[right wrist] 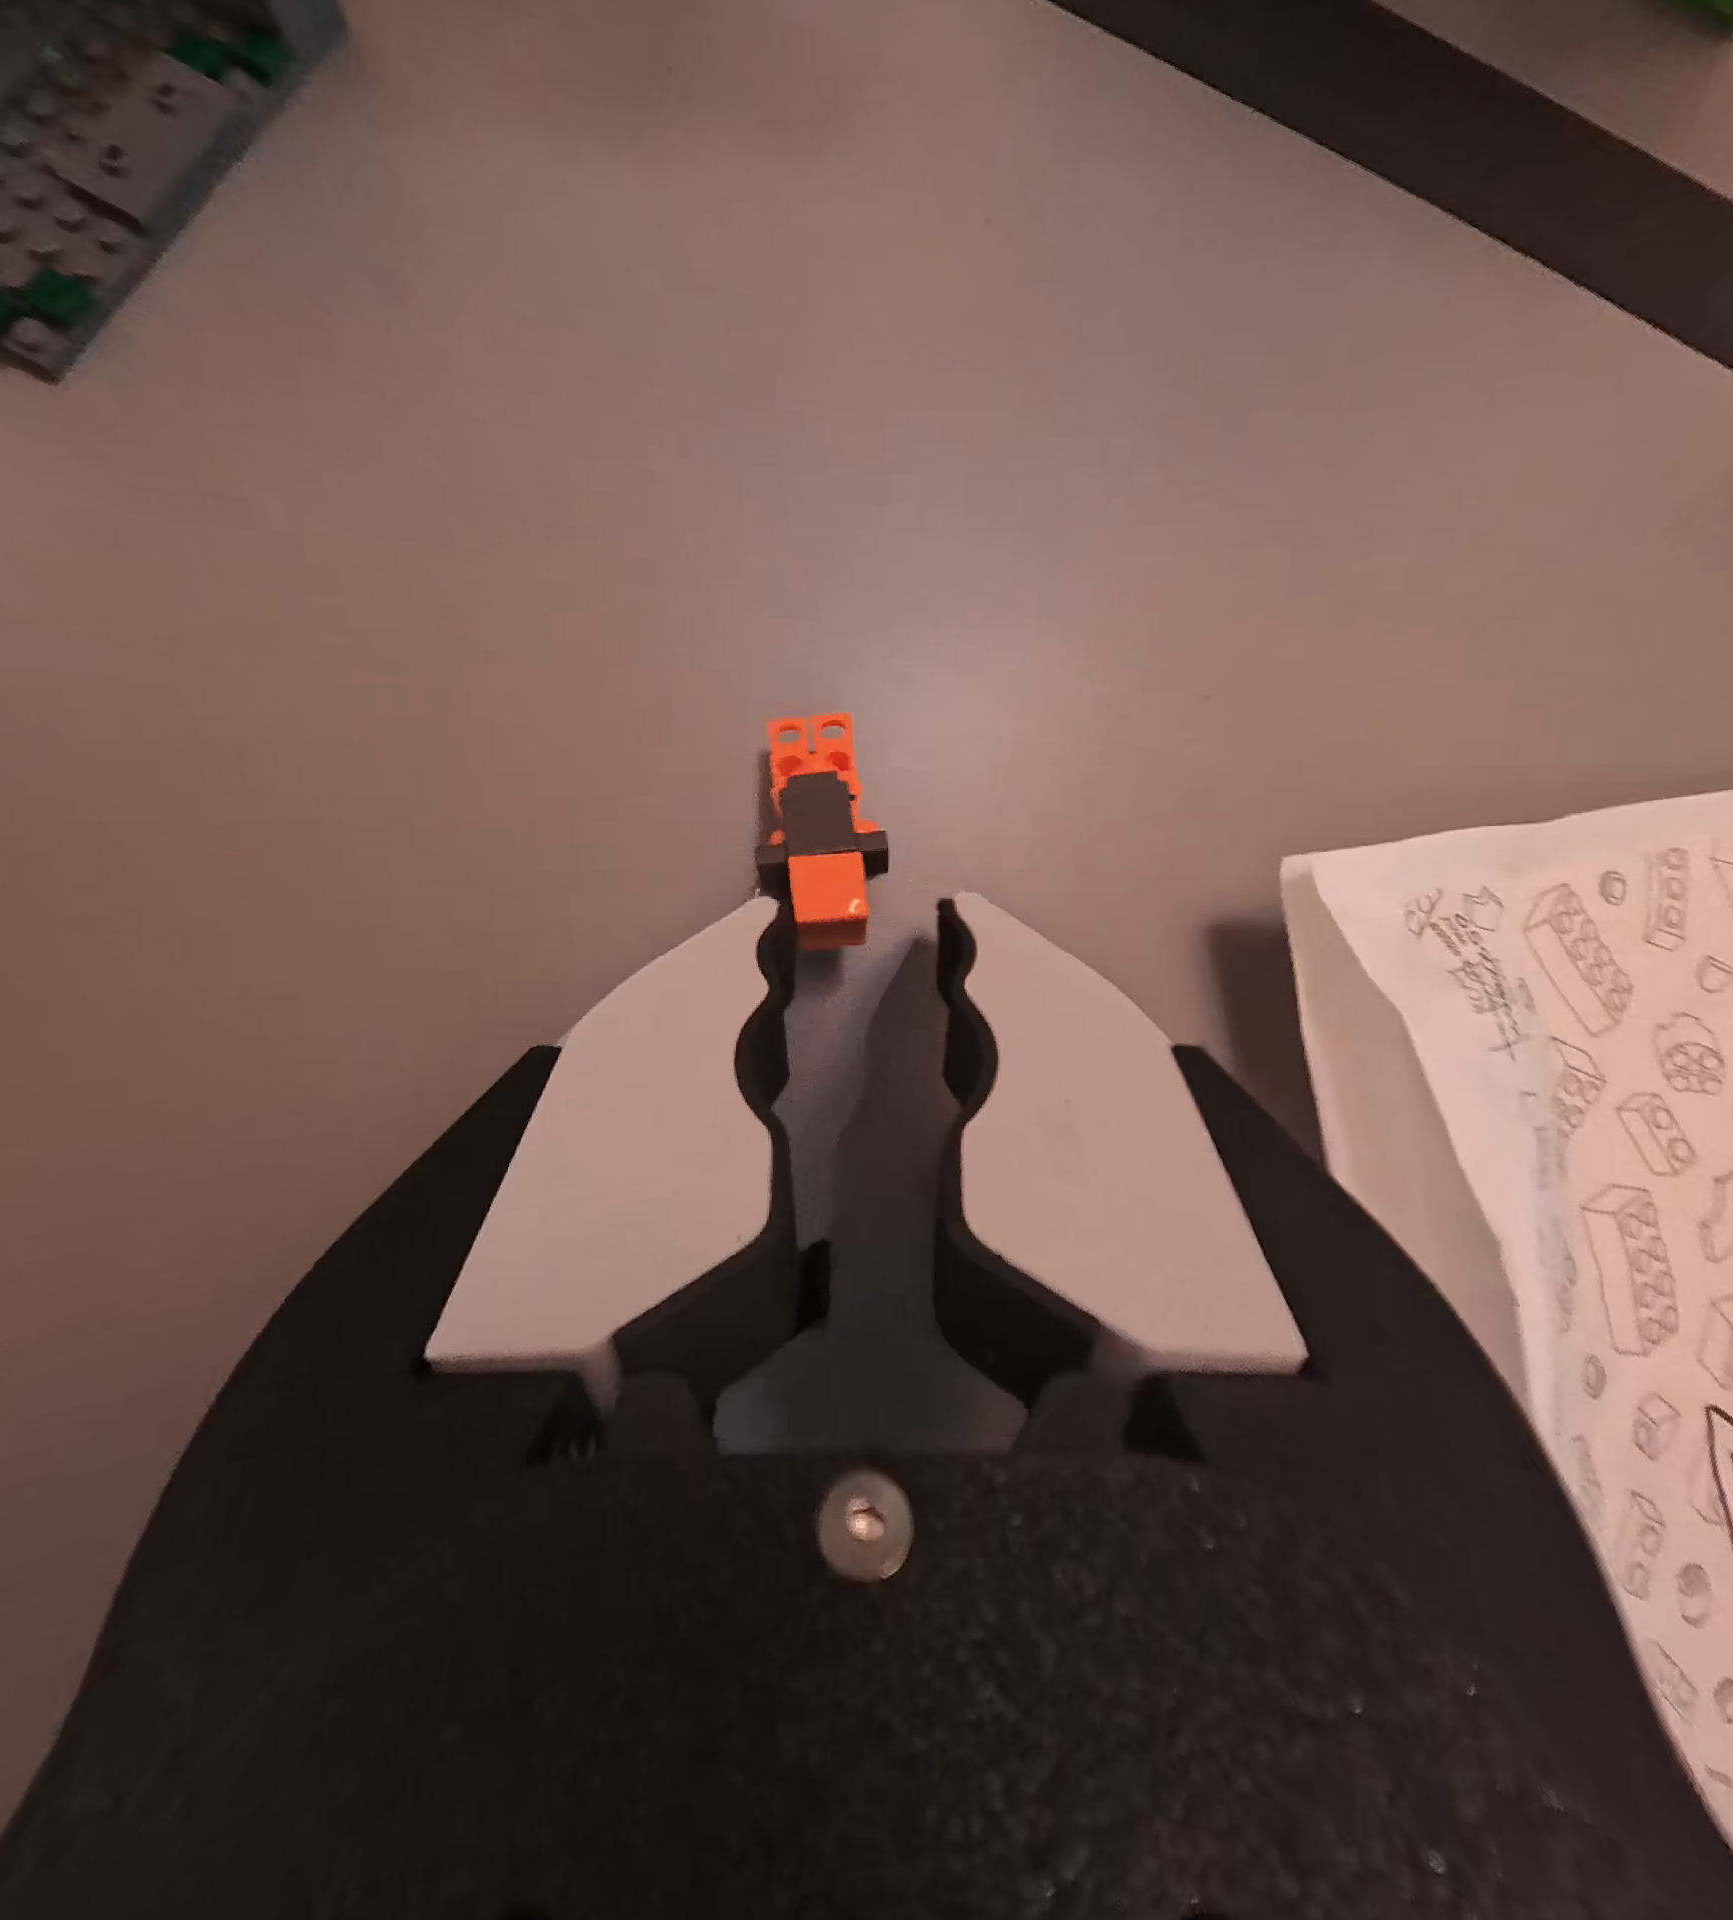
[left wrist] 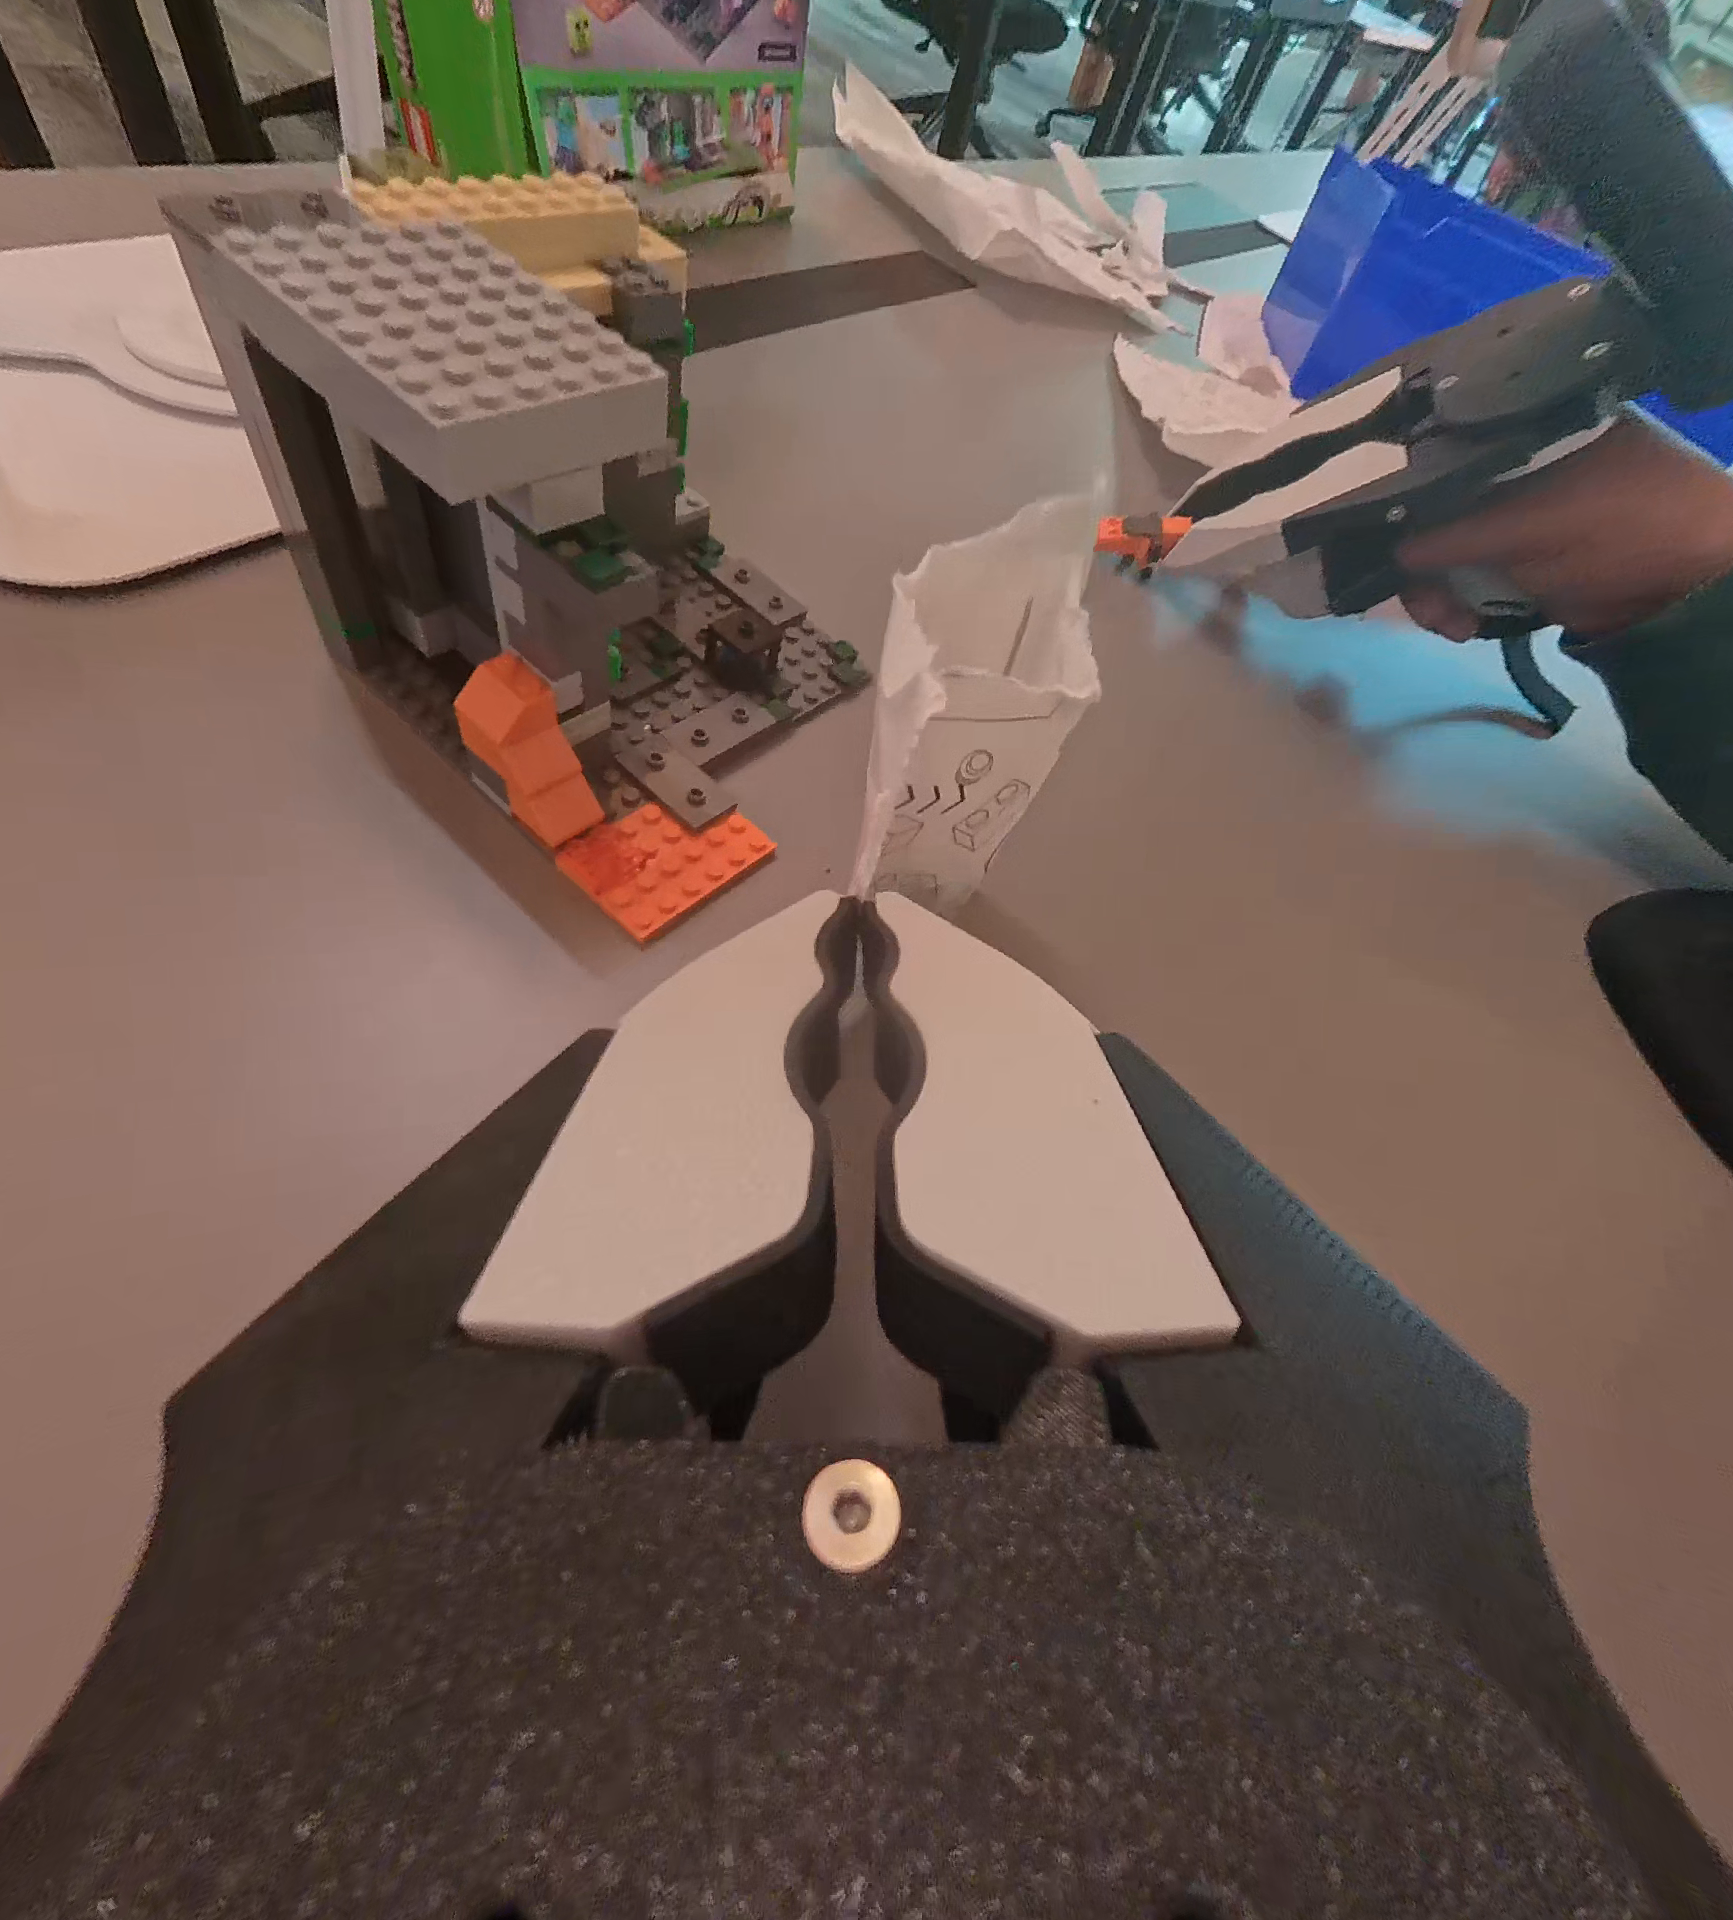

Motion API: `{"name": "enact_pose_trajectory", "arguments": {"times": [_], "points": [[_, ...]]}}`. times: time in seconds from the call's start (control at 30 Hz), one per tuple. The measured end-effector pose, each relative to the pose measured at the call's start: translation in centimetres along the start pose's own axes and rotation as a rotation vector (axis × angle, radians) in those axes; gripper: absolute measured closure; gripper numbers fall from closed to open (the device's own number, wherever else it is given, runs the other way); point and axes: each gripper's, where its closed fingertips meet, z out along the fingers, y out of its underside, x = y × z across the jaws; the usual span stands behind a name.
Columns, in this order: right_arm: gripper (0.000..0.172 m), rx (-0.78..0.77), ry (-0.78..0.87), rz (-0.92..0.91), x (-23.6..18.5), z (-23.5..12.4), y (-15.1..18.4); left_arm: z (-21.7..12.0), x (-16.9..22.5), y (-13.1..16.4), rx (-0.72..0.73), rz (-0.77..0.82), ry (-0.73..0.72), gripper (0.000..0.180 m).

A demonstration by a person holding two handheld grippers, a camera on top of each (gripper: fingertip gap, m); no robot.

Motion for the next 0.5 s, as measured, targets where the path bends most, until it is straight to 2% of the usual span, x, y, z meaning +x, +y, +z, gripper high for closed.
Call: {"name": "enact_pose_trajectory", "arguments": {"times": [0.1, 0.27, 0.43, 0.5], "points": [[0.140, 0.020, -0.011, -0.029, 0.6, -0.8, -0.1, -0.4, 0.6, -0.5, 0.027, -0.009, 0.017, 0.180], [0.138, 0.084, -0.017, -0.307, 0.9, -1.8, 0.3, -0.8, 1.3, -0.4, 0.042, -0.015, 0.047, 0.180], [0.141, 0.151, -0.071, -0.288, 0.1, -1.4, -0.9, -0.8, 1.8, -0.4, 0.040, -0.023, 0.088, 0.180], [0.143, 0.121, -0.065, -0.303, 0.0, -0.9, -0.8, -0.7, 2.1, -0.1, 0.028, -0.016, 0.102, 0.180]]}}
